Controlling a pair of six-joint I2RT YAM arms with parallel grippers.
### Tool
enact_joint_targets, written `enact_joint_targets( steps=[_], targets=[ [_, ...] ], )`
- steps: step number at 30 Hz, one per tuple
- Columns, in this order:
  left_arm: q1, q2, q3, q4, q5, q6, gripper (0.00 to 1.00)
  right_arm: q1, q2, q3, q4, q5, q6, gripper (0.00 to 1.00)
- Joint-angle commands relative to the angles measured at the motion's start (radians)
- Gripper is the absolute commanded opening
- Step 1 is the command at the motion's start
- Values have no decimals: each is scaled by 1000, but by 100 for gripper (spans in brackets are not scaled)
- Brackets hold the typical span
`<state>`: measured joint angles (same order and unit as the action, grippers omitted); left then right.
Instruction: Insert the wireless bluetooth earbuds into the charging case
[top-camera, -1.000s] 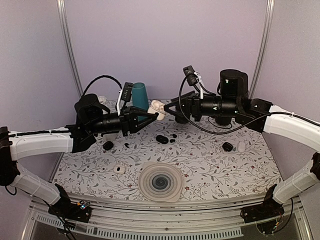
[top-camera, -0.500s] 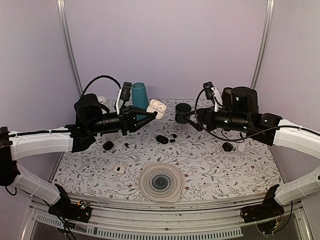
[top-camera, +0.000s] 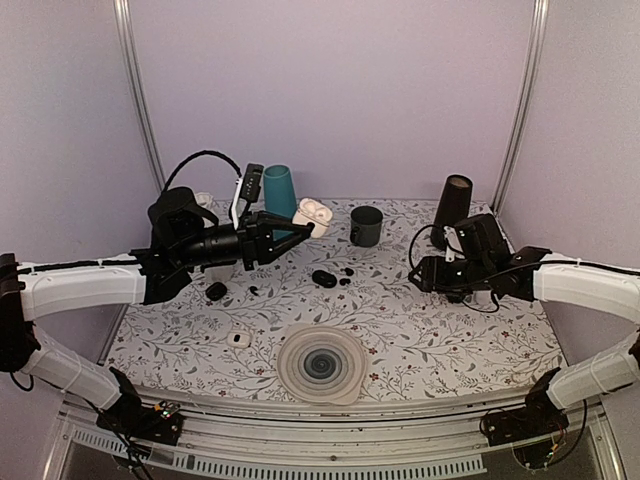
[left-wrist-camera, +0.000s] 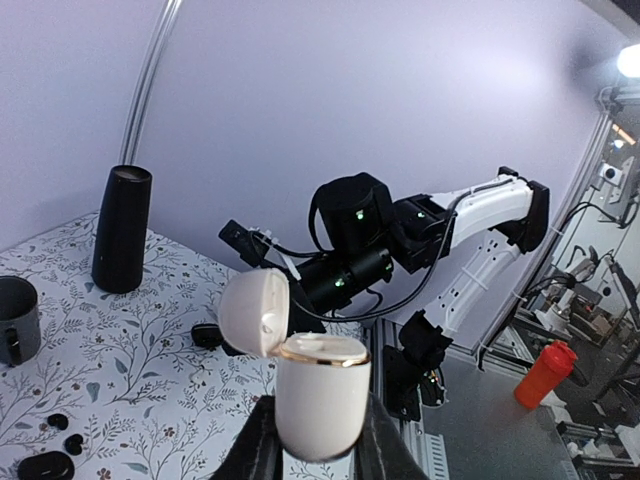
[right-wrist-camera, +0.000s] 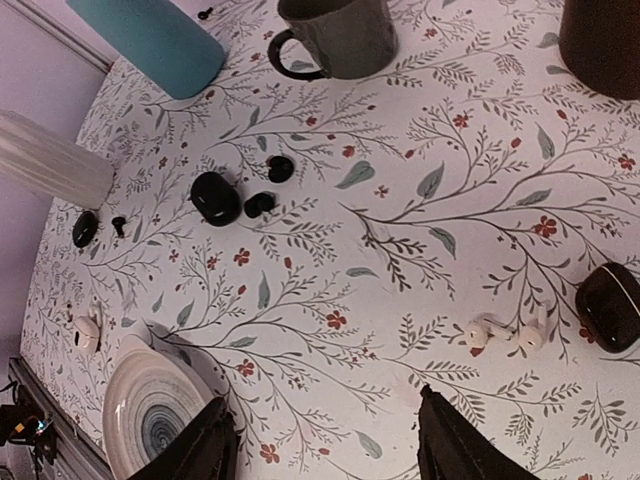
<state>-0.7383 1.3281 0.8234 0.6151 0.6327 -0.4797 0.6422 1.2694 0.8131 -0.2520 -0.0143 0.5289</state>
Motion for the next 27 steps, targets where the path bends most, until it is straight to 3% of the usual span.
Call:
enact_joint_targets(
  steps=[1, 5, 15, 27],
  targets=[
    [12, -15, 3, 27, 0, -5, 0, -40, 25, -49, 27, -38, 55, 57],
    [12, -12, 5, 30, 4, -9, 0, -63, 86, -67, 55, -50, 59, 47],
    [11, -41, -6, 3, -11, 1, 0, -137, 178, -97, 88, -16, 76, 42],
    [12, -49, -4, -3, -9, 3, 0, -212, 238, -143, 152, -18, 97, 26]
  ],
)
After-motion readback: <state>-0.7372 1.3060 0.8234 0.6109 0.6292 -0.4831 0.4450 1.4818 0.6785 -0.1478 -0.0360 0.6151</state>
